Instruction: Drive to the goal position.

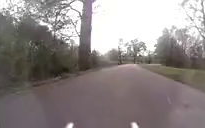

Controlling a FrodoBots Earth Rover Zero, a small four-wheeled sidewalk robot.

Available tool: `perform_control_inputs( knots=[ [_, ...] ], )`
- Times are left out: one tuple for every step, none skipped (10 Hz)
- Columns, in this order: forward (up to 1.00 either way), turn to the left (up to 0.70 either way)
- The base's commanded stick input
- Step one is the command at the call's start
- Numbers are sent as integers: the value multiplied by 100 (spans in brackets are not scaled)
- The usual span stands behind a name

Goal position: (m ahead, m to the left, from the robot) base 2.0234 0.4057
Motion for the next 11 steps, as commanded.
perform_control_inputs(
  knots=[
    [0, 0],
    [0, 0],
    [0, 0],
    [0, 0],
    [25, -10],
    [75, -30],
    [100, -40],
    [100, -40],
    [100, -40],
    [100, -35],
    [100, -17]
  ],
)
